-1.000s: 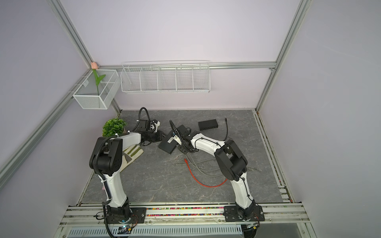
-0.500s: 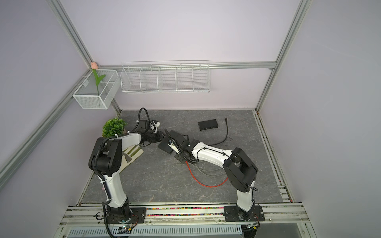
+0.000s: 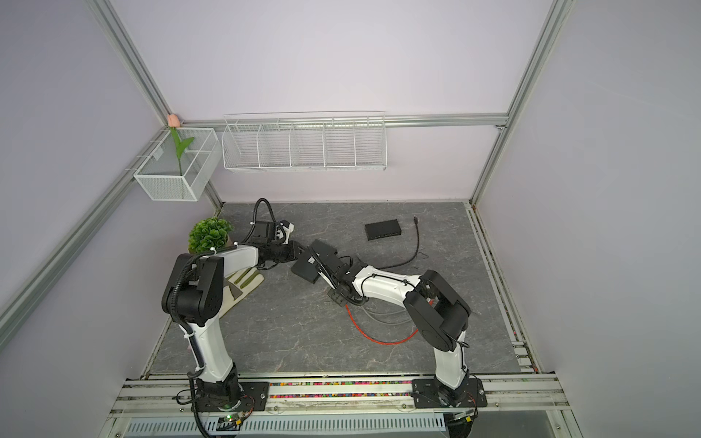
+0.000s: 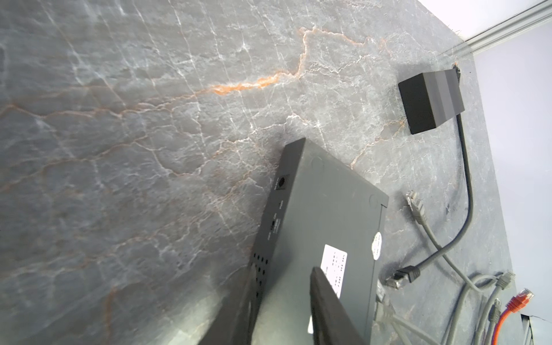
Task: Insert the plug into the switch port
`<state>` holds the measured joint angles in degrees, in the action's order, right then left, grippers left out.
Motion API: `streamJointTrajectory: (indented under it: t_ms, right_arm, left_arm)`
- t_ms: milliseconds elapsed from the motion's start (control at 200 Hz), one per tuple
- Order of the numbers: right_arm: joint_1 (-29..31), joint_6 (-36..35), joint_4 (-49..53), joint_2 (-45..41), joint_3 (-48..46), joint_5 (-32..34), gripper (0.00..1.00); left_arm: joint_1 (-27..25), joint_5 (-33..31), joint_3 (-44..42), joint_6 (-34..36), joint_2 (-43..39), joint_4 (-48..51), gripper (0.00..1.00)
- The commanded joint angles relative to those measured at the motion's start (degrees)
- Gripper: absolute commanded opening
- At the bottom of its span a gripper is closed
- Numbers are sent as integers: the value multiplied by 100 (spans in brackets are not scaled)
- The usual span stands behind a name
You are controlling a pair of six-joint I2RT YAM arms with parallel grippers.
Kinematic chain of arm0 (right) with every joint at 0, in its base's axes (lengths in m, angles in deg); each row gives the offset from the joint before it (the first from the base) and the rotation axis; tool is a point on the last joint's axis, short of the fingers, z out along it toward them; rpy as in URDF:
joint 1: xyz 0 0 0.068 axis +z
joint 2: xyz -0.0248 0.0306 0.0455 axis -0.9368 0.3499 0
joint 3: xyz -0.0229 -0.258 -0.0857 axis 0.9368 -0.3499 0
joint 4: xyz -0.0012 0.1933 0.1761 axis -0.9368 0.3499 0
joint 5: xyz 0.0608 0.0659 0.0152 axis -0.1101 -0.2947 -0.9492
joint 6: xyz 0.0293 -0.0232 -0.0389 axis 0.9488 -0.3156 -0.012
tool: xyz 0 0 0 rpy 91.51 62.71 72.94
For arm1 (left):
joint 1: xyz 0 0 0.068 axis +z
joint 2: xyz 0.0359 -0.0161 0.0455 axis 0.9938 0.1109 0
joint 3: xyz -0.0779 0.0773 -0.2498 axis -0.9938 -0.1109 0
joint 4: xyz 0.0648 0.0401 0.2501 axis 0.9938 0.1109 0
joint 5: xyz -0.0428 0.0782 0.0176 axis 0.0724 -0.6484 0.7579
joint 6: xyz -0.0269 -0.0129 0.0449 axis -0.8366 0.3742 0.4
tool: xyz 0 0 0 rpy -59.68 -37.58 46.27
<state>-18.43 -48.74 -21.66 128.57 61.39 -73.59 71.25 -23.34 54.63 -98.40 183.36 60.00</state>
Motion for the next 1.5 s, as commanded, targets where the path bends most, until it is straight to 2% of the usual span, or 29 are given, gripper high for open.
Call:
streamJointTrajectory:
  t_ms: [0, 150, 275, 295, 605, 840, 965, 1100, 1165, 1195, 1235, 1295, 1385, 1415, 1440, 1470, 1495]
  right_arm:
    - [-54, 83, 75, 193, -34, 172, 28]
    - [-104, 85, 42, 218, -61, 183, 28]
    - [-97, 107, 75, 154, -101, 104, 8]
    - [-93, 117, 97, 135, -120, 94, 7]
    - [189, 423, 470, -530, -785, 187, 7]
    - [159, 327, 369, -480, -626, 301, 8]
    - [88, -119, 370, -573, -439, -215, 7]
    - [-244, -282, -388, -1318, -992, -1695, 7]
    - [-444, -178, -395, -1344, -1035, -1455, 8]
    - [-467, -185, -154, -1206, -891, -1258, 7]
    - [-435, -341, 296, -1039, -667, -1362, 7]
    - [-340, -648, 509, -1083, -604, -2133, 7]
    - [-445, -802, 23, -1390, -934, -3344, 9]
    - [-507, -747, -96, -1391, -986, -3331, 12]
    - [-539, -662, -74, -1316, -942, -2996, 12]
    - [-537, -646, 346, -1173, -725, -2705, 11]
    - [-518, -782, 742, -1007, -512, -2849, 10]
  left_arm:
    - [16, 56, -78, -27, -194, -72, 33]
    - [17, 60, -65, -25, -186, -63, 33]
    - [17, 43, -35, -18, -158, -45, 32]
    - [17, 43, -32, -13, -159, -43, 32]
    - [25, 33, 20, -17, -105, -42, 32]
    - [25, 60, -25, -29, -177, -66, 32]
    - [25, 51, -58, -31, -244, -72, 32]
    - [34, 77, -59, -38, -244, -108, 32]
    - [34, 100, -54, -61, -231, -132, 32]
    - [34, 123, -56, -65, -229, -156, 32]
    - [34, 153, -42, -80, -227, -159, 32]
    - [34, 162, -62, -75, -233, -176, 32]
    - [43, 157, -61, -82, -238, -182, 32]
    - [43, 155, -69, -90, -230, -185, 32]
    - [43, 163, -71, -94, -232, -186, 32]
    - [43, 169, -67, -97, -234, -193, 32]
    - [43, 170, -80, -97, -231, -194, 32]
